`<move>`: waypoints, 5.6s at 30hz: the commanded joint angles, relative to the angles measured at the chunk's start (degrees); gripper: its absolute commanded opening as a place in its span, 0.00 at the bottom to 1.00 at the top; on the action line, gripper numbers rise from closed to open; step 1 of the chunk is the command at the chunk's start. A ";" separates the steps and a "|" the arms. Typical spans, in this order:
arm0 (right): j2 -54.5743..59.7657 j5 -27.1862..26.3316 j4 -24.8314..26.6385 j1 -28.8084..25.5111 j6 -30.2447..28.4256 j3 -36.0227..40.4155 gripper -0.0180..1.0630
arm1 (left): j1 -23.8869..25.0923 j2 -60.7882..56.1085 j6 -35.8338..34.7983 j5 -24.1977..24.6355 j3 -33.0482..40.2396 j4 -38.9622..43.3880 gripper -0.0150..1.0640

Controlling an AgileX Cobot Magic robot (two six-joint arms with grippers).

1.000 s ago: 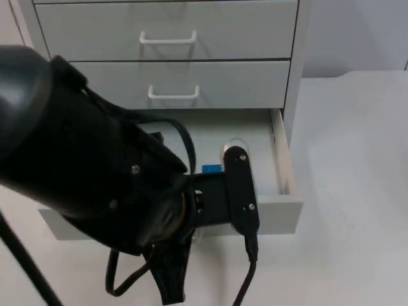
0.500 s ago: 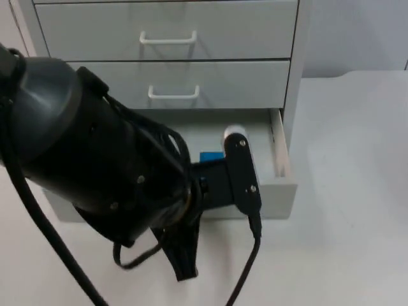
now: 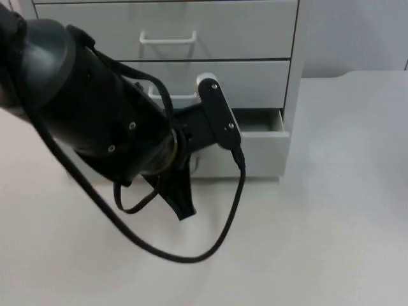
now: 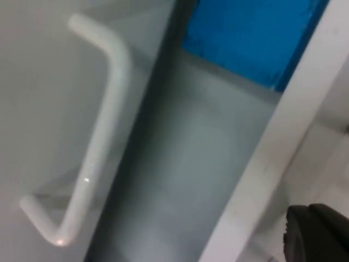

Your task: Open the drawer with the left hand, place the block into the drawer with the right hand, then close the drawer with the left hand.

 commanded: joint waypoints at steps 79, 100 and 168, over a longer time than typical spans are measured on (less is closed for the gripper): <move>-0.42 -2.42 -1.30 -0.27 -0.39 0.97 0.63 | -7.32 -25.96 40.38 14.63 -5.30 -61.87 0.01; -0.42 -2.57 -1.08 -0.27 -2.30 0.97 0.63 | 25.84 -50.67 64.46 17.38 -5.30 -92.21 0.01; -66.55 22.88 5.99 -0.16 -12.67 15.44 0.63 | 41.45 -115.67 72.97 28.84 22.42 -109.22 0.01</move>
